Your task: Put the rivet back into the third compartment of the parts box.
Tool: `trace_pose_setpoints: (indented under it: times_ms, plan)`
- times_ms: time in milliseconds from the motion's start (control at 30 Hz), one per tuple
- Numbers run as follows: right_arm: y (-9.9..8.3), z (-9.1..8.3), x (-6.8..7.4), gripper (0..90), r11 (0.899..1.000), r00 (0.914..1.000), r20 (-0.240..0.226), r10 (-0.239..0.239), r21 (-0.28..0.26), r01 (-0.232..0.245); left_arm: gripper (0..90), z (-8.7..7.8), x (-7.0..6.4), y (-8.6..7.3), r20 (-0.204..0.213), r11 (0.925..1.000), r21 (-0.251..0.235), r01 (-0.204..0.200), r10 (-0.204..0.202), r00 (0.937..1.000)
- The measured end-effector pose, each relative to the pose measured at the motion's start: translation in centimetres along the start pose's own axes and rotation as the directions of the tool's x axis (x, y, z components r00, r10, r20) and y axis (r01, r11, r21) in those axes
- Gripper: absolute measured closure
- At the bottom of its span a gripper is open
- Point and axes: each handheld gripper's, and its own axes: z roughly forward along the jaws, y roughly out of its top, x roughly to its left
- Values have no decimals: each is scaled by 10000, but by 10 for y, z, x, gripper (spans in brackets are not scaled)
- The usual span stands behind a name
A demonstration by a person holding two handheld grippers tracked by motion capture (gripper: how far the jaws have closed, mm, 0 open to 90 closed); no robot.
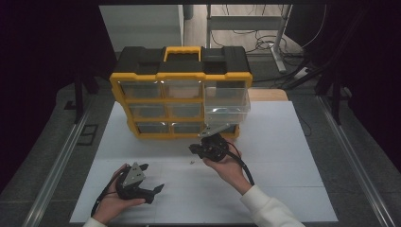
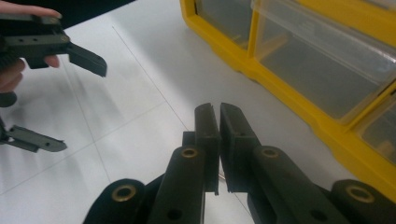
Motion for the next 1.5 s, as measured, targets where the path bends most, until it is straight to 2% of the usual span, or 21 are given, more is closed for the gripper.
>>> trace_pose_setpoints:
  times_ms: [367,800,1500]
  plan:
    - [10,-24,14,864,9980,9995,-202,-228,-588,215,91,0,-1,0,2,10000,-11,17,-17,10000]
    - [25,-49,24,865,9907,9982,-436,-411,-1316,350,91,1,-1,0,9,10000,-26,38,-38,10000]
    - [48,-84,27,864,9654,9974,-580,-435,-2595,270,91,2,-1,1,11,10000,12,47,-47,10000]
